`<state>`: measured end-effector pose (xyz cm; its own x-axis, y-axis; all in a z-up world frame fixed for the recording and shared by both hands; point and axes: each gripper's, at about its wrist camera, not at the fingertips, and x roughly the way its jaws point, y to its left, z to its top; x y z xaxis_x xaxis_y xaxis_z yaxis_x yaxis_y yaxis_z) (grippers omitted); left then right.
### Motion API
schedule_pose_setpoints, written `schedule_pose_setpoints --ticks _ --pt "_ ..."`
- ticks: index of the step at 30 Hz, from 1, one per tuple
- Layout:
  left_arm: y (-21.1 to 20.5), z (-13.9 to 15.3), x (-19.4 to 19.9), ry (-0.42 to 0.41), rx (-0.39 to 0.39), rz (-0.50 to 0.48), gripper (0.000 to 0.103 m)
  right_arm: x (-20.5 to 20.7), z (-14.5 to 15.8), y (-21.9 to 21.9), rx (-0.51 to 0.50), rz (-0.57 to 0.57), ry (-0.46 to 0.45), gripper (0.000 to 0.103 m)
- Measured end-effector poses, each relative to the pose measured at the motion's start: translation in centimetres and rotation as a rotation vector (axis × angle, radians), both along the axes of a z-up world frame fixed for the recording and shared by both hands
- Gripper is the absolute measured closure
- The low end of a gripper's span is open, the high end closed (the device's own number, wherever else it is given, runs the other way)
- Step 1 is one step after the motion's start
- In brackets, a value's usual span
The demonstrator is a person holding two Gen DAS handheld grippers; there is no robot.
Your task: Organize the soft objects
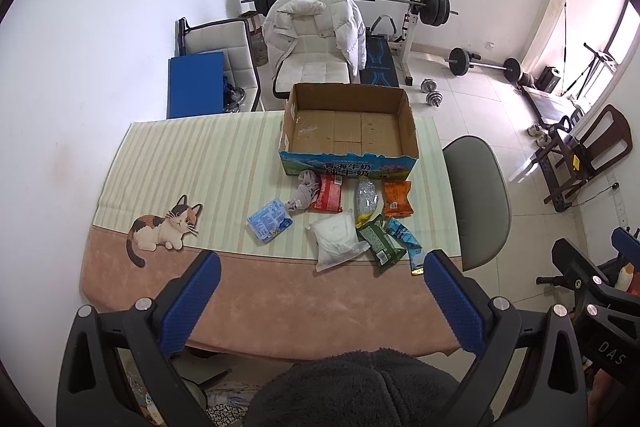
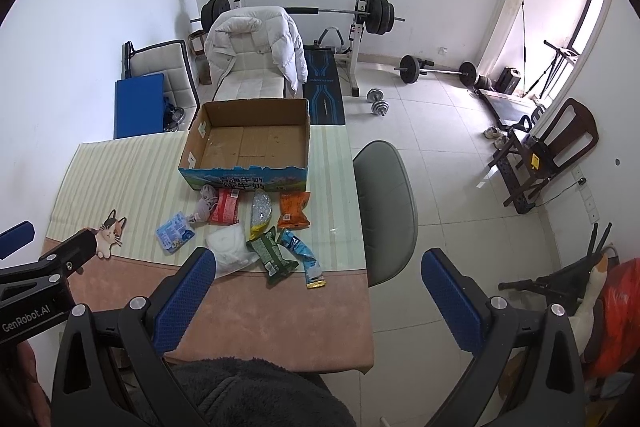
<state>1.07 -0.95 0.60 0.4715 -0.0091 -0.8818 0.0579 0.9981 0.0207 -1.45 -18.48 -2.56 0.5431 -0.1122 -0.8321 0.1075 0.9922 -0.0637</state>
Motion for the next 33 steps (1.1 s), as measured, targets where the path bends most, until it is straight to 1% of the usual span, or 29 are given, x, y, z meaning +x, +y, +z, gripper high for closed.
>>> schedule_pose_setpoints --ticks 11,21,33 --pt "-0.2 0.4 -0.2 -0.009 -0.005 0.004 0.0 0.2 0.6 -0.1 -0.003 -0.002 -0.008 0.0" --pt "-1.2 0.5 -0.6 -0.022 -0.015 -0.001 0.0 -0.7 1.7 -0.4 -0.01 -0.022 -0.049 0.0" --pt "-0.3 0.8 -0.9 -0.034 -0.024 0.002 0.0 -1.3 2.2 -0.8 -0.009 -0.029 -0.071 0.0"
